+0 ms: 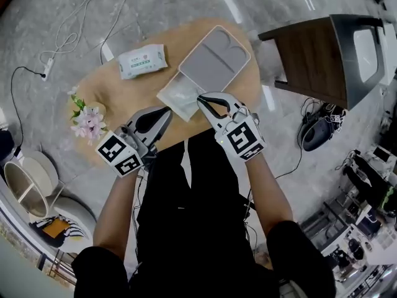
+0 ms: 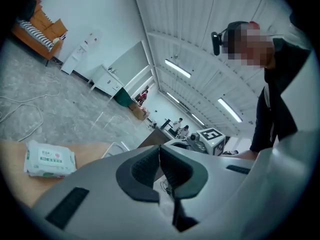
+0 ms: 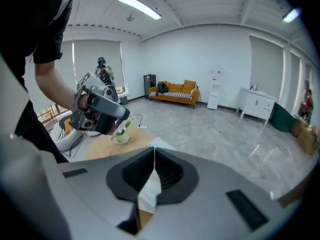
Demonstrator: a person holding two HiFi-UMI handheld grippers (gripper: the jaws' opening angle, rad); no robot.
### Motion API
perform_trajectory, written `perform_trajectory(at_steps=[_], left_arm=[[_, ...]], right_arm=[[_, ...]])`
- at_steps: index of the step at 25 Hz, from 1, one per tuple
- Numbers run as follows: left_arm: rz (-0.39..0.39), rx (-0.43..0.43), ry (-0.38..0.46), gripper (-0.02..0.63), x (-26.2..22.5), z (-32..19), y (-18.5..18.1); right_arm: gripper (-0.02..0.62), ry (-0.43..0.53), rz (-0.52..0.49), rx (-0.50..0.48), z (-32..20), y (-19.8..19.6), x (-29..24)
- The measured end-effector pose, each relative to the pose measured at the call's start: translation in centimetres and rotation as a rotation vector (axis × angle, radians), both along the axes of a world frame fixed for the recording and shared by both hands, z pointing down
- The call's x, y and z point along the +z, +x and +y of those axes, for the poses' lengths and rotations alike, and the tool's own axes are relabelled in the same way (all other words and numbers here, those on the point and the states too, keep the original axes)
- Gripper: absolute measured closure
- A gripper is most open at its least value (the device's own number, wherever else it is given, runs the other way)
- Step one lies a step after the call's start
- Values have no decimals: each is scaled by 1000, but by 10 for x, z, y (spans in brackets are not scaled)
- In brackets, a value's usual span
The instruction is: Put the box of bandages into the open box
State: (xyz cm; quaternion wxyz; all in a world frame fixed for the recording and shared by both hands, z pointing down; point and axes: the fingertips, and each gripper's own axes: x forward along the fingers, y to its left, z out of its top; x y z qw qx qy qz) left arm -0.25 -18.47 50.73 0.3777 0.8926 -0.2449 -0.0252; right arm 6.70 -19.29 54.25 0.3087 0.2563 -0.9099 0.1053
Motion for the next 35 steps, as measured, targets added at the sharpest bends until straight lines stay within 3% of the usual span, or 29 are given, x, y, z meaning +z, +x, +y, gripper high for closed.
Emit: perform_trajectory(at_steps=[10, 18, 27, 35], left_arm=[[14, 60, 186, 588, -142, -13, 7], [37, 167, 338, 588, -235, 9, 19], [46, 242, 501, 588, -302, 44, 22], [44, 250, 571, 588, -324, 89, 37]], right_arm=[[584, 110, -271, 98, -3, 0, -186], [584, 159, -494, 147, 25, 3, -291], [584, 321, -593, 131, 67, 26, -360], [584, 334, -709, 36, 133, 49, -388]])
